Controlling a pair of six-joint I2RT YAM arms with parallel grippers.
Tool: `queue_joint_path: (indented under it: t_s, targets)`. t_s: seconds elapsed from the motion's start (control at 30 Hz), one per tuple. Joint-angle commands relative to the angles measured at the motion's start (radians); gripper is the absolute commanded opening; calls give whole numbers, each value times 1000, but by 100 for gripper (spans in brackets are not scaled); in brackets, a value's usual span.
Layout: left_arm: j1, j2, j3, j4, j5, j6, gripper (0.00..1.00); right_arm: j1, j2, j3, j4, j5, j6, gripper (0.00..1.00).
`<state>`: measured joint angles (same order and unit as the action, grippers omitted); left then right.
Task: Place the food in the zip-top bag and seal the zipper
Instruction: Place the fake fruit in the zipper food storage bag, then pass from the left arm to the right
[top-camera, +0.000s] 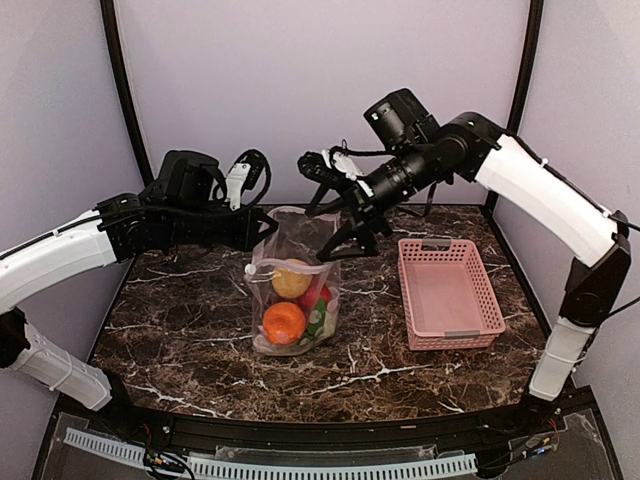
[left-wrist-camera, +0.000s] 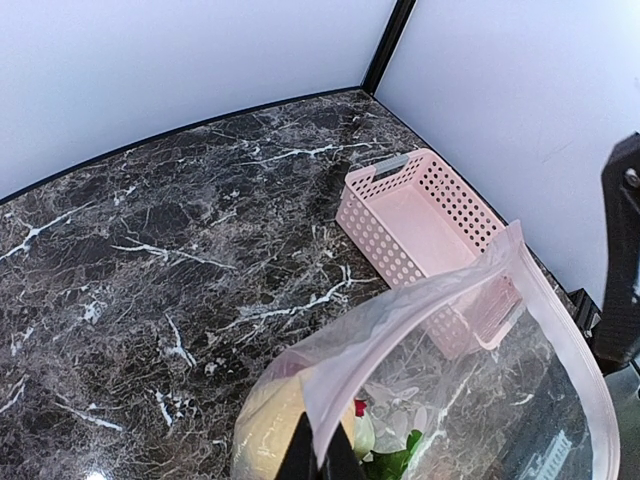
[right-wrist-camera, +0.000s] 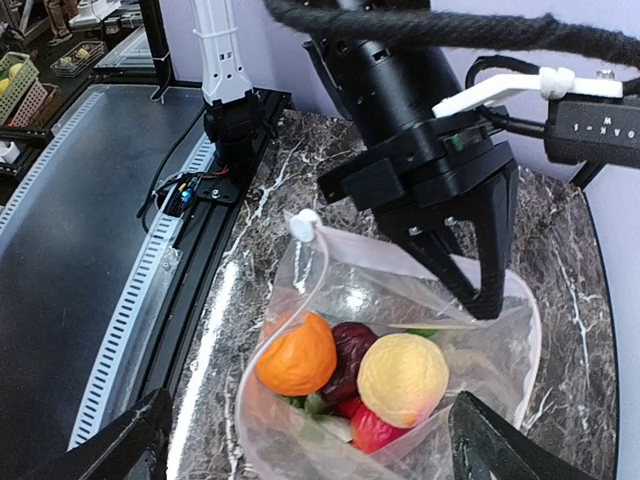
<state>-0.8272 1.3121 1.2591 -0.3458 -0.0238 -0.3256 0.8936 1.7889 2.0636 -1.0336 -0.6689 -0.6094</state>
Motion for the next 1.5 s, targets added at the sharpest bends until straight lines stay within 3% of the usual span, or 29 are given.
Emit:
queue_joint_path:
  t_s: [0.0, 0.23, 0.5, 0.63, 0.9, 1.07, 1.13, 1.23, 1.33, 1.47]
  targets:
    - [4, -20, -17, 9, -1, 7, 1, 29, -85, -76, -53, 40, -128, 89]
    - [4, -15, -23, 19, 12, 1, 1, 115, -129, -152, -22, 202, -160, 75]
    - [3, -14, -26, 42, 54, -1, 1, 189, -35, -106, 38, 378, -118, 57]
    - [3, -20, -30, 51, 83, 1, 1, 198, 15, -81, 77, 461, -79, 43]
    - [4, -56, -67, 104, 137, 8, 2, 207, 63, -49, 76, 482, -59, 20]
    - [4, -66, -83, 158, 209, 0, 5, 208, 83, -8, 81, 453, -60, 0]
    - [4, -73, -91, 195, 250, -13, 12, 208, 96, 9, 81, 459, -59, 0]
    - [4, -105, -105, 275, 301, -35, 34, 203, 100, 30, 86, 459, -53, 0]
    - [3, -176, -145, 335, 270, -34, 51, 185, 86, 34, 97, 438, -39, 0]
    - [4, -291, -212, 378, 179, 4, 65, 152, 60, 0, 120, 405, -9, 0]
